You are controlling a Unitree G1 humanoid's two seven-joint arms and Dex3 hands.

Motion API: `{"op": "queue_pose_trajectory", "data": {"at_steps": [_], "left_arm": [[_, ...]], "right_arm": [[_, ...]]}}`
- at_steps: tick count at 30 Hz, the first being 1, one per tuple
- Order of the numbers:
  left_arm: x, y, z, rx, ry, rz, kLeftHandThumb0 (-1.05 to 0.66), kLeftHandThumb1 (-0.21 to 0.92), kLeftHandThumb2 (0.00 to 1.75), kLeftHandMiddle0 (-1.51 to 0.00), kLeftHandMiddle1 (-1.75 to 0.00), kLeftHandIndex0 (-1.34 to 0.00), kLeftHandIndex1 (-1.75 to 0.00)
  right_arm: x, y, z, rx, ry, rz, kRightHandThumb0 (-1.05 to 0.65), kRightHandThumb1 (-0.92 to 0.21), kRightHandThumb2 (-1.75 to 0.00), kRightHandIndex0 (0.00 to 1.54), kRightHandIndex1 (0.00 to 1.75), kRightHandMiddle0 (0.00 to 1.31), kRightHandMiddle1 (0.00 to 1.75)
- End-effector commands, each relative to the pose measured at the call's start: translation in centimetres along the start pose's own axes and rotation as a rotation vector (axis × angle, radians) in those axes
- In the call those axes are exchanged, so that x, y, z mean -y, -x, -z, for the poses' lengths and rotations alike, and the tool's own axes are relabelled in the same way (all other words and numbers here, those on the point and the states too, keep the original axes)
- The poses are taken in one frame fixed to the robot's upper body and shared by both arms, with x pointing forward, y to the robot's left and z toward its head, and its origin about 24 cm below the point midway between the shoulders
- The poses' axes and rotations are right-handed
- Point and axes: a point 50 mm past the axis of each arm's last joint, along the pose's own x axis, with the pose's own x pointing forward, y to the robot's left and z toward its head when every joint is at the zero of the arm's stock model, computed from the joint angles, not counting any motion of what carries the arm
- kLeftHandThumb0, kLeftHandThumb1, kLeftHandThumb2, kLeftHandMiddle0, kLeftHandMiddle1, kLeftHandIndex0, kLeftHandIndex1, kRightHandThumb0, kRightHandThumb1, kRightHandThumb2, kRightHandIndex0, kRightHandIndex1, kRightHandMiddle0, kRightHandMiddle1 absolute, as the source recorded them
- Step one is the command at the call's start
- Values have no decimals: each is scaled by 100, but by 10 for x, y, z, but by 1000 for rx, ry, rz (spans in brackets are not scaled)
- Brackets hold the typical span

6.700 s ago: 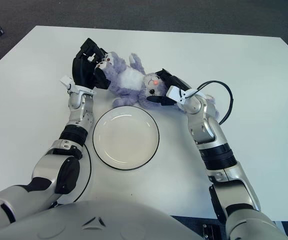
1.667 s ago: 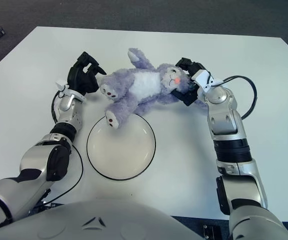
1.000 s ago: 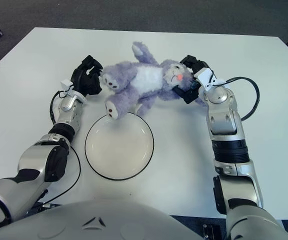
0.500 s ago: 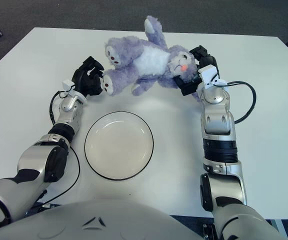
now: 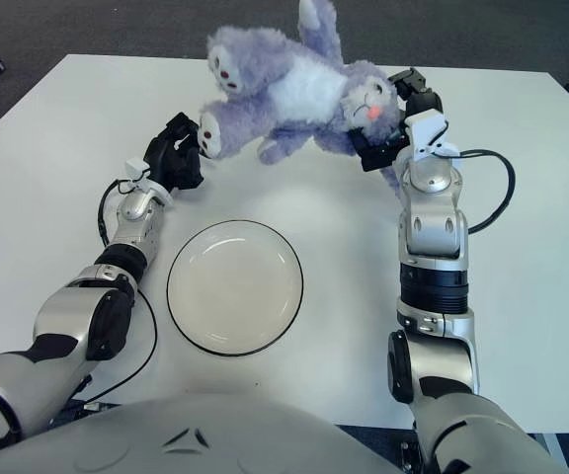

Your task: Put the doll into the plate.

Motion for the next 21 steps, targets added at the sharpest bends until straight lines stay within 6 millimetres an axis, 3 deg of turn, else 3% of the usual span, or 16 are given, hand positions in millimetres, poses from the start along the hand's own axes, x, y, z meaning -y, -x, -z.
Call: {"op": "queue_pose_trajectory", "data": {"at_steps": [1,21], "left_arm": [[-5,27,26,-101,22,-35,-1,43,119,-42,-175,-40,-175],[-6,25,29,-148,26,-54,-1,40,123,-44,-175,-42,-175]], "right_arm": [[1,1,-13,22,-38,-19,0,-5,-159,86,163,58,175],[-6,17,-18,-63,-129,-289,0,-6,-158,85,164,57,175]]}}
